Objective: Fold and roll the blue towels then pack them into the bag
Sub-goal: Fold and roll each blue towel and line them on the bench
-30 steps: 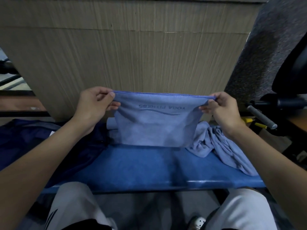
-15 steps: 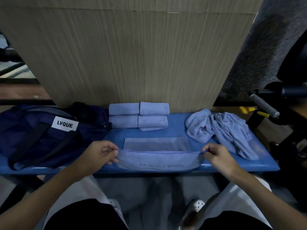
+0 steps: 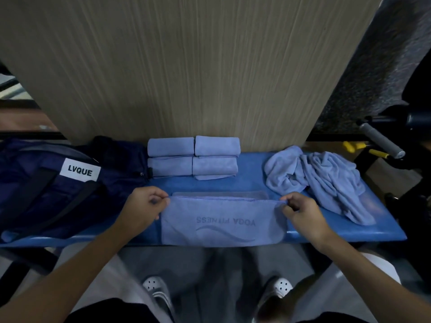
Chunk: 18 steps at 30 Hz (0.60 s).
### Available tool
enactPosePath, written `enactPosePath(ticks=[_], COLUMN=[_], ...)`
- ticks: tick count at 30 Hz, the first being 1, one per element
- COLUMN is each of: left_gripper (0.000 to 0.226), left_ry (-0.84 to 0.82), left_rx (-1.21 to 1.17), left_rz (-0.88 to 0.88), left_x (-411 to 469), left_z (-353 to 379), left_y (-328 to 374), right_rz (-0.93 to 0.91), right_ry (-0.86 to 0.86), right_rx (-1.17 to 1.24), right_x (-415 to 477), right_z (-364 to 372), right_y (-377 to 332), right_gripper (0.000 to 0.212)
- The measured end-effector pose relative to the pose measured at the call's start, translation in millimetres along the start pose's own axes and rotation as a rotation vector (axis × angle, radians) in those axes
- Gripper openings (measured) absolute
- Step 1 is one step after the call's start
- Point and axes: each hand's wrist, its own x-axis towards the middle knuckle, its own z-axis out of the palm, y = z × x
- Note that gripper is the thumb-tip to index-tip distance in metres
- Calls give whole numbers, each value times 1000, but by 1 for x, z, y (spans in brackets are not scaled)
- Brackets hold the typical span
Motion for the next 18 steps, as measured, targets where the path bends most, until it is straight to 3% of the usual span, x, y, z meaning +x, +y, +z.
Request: enactPosePath(ticks=[9, 18], left_gripper=[14, 8], left_ry=[56, 100], left_rx=[86, 156], left_rz=[-48, -31], left_x=[49, 66], left_z=[33, 47], left_y=[-25, -42], right_rz=[63, 13], right_ry=[103, 157], right_rx=[-15, -192], right_x=[51, 76], right_z=[32, 49], right_y=[12, 35], right_gripper=[14, 11])
